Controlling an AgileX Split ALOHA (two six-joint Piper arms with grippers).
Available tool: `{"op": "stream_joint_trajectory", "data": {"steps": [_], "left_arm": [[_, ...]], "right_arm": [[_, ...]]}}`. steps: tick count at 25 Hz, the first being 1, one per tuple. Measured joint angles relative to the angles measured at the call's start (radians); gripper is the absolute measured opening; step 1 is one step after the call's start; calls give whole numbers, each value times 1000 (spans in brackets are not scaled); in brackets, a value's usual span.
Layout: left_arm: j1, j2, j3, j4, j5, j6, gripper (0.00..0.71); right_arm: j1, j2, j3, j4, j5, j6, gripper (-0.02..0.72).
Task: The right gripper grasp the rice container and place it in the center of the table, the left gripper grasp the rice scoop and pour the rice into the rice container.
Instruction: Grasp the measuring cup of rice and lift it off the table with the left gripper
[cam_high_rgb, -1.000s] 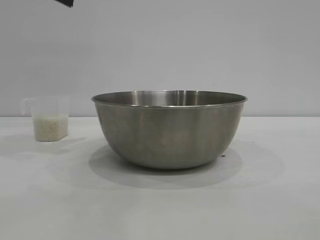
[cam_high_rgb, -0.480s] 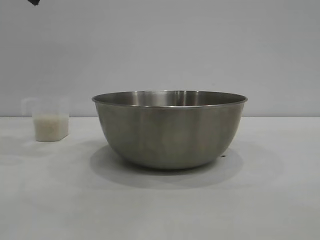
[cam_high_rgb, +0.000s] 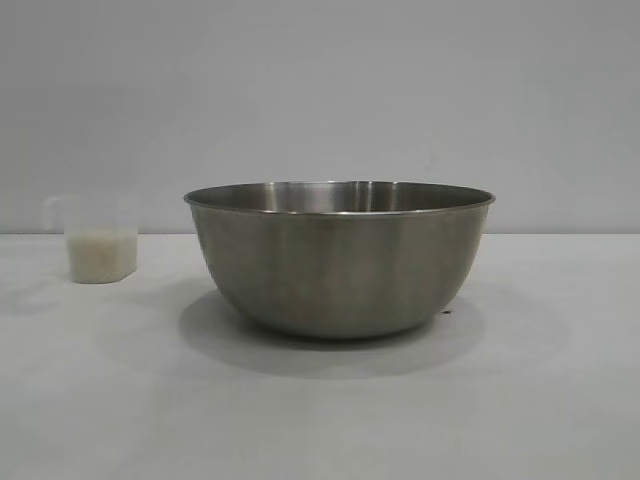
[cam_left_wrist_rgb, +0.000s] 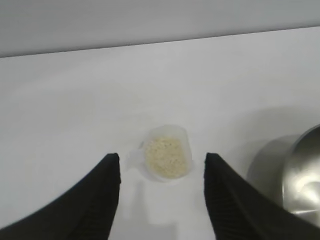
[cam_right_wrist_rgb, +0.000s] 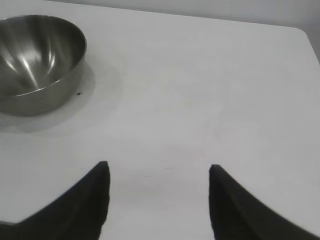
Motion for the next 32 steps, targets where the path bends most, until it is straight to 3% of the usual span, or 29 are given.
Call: {"op": "stream_joint_trajectory", "data": {"steps": [8,16,32], "left_arm": [[0,-82,227,17,-187,-26,327],[0,-126,466,17,-479,-28,327],[0,-96,795,48,-1186,-28,327]], "right_arm": [[0,0,0,2,0,0,378],[0,0,0,2,0,0,378],[0,0,0,2,0,0,378]]}}
